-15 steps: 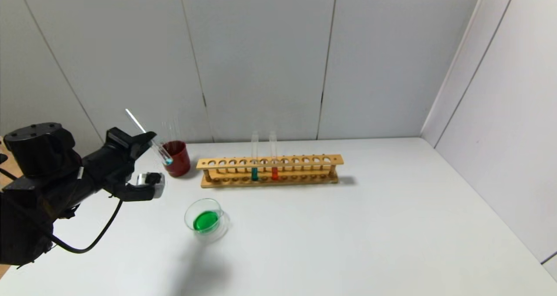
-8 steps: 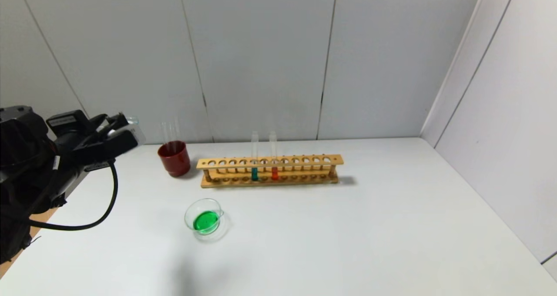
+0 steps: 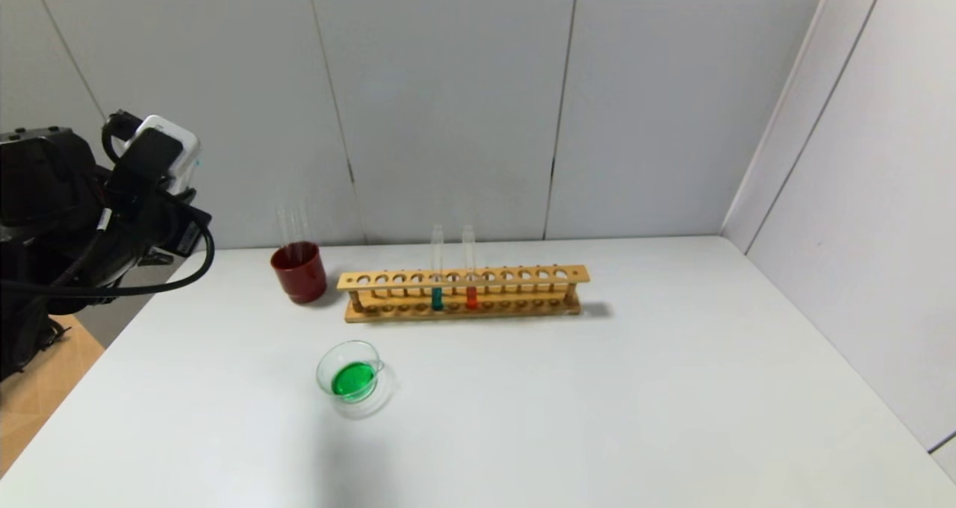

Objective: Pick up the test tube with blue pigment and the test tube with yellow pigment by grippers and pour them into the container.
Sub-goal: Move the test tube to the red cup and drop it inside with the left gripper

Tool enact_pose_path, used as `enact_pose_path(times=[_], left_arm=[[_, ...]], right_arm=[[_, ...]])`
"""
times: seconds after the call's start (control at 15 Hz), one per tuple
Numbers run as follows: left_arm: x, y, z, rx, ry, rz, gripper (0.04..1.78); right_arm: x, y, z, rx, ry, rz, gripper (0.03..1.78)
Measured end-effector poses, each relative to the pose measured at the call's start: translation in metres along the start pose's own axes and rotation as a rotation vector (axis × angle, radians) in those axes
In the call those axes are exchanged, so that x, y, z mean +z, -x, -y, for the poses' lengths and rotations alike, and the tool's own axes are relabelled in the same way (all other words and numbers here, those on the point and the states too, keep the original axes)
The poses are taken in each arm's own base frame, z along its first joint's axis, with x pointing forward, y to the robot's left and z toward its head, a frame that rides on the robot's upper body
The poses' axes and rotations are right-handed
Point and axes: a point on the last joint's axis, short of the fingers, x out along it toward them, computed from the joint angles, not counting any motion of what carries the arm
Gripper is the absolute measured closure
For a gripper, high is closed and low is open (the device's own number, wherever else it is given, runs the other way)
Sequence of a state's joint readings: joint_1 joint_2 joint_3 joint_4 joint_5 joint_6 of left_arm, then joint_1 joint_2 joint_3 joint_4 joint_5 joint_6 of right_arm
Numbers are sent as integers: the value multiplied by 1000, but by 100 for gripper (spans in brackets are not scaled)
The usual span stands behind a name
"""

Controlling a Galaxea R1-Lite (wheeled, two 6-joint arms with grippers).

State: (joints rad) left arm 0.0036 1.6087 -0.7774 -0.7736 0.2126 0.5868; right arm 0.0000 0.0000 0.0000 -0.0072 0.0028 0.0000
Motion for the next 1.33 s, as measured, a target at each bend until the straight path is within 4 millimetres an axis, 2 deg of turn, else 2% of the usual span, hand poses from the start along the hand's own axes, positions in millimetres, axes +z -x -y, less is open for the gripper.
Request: enact_pose_path(times=[0.27, 0.53, 0.67, 0.87, 1.33], left_arm=[[-1, -4, 2, -49, 205, -76, 152], [10, -34, 2, -41, 342, -67, 152], [11, -48, 5, -42, 358, -70, 152], [9, -68, 14, -55, 372, -81, 152], [14, -101, 47, -184, 565, -116, 152]], right_arm=[[0, 0, 0, 0, 0, 0, 6], [0, 0, 0, 0, 0, 0, 6], [0, 0, 0, 0, 0, 0, 6], [0, 0, 0, 0, 0, 0, 6], [0, 0, 0, 0, 0, 0, 6]])
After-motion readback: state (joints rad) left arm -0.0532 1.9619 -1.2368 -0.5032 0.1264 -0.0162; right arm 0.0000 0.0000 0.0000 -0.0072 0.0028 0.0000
